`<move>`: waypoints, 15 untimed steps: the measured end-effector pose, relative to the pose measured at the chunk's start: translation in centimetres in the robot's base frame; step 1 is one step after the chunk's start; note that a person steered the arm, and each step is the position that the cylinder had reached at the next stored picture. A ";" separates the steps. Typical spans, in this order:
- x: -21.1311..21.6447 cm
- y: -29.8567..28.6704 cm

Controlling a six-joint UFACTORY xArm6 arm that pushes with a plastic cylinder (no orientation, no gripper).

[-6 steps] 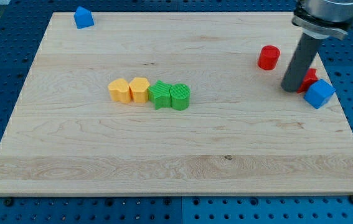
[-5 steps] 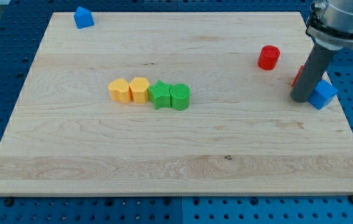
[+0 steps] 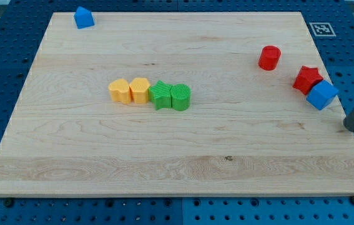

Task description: Move the blue cube to the left of the red circle

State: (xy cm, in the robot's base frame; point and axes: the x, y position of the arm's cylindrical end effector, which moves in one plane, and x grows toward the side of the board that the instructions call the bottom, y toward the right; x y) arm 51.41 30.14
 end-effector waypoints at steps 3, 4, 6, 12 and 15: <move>-4.7 1.8; -5.1 0.3; -5.1 -2.9; -6.1 -7.0; -6.0 -7.6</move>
State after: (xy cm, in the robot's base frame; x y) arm 45.41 22.54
